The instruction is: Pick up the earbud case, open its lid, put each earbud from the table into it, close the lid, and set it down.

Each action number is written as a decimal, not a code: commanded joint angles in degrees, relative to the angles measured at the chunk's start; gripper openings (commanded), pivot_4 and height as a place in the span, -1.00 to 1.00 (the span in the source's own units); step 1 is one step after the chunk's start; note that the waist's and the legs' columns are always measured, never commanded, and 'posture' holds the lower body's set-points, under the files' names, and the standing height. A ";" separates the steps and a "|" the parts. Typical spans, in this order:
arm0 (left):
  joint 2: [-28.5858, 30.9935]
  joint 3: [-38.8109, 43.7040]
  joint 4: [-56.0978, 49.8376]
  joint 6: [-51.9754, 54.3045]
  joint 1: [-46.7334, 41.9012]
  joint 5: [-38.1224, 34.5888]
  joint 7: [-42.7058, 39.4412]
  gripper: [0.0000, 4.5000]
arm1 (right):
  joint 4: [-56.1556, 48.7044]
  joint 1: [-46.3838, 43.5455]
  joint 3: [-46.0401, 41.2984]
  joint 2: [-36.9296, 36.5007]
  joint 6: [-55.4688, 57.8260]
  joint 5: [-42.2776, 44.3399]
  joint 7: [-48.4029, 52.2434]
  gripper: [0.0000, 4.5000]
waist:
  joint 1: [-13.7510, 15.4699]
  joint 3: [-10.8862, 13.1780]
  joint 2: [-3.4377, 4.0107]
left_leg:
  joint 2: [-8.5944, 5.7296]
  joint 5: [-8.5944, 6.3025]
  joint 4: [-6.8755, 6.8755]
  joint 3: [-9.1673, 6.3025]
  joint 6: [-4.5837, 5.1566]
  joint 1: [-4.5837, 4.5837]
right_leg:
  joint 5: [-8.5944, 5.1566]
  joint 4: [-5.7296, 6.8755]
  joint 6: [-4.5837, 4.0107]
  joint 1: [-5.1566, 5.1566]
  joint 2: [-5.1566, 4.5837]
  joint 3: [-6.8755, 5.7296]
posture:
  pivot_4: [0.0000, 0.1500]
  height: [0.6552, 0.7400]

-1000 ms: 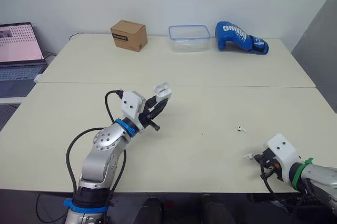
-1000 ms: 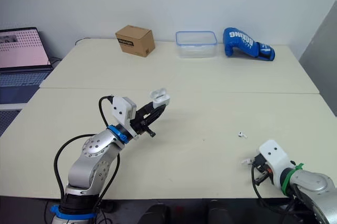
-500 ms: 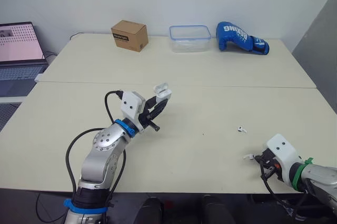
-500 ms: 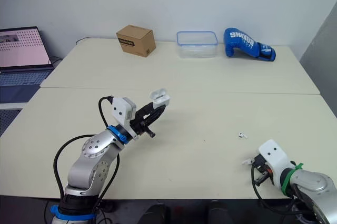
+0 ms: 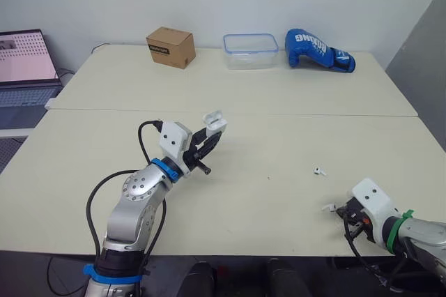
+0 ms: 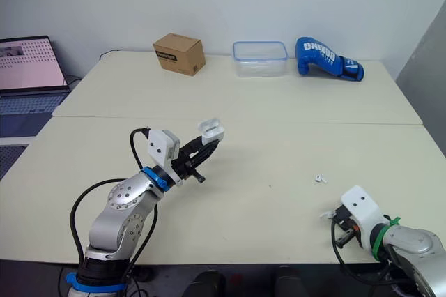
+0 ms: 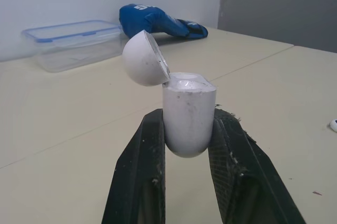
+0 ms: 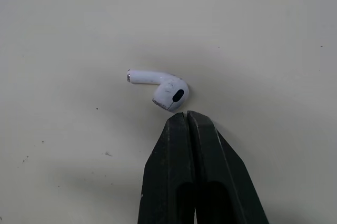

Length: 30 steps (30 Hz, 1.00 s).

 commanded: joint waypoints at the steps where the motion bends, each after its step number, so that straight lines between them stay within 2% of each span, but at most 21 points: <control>1: 0.00 0.12 -3.03 -0.88 -0.30 -0.46 0.23 -0.67 | 0.58 -0.42 2.35 1.09 1.08 0.58 -0.01 -0.97 | -0.05 -0.05 -0.08 | 0.02 0.00 0.00 0.01 0.00 0.01 | 0.00 0.00 0.00 0.00 0.02 0.00 | 1.00 1.00; 30: 0.18 0.23 -3.53 -0.51 -0.01 -0.56 0.21 -0.67 | 3.51 -11.09 11.65 5.34 0.32 -0.56 -1.51 -0.97 | -1.31 -0.11 -0.18 | 0.60 -0.13 -0.02 0.22 -0.19 0.27 | -0.06 0.10 -0.21 0.01 0.61 0.11 | 1.00 1.00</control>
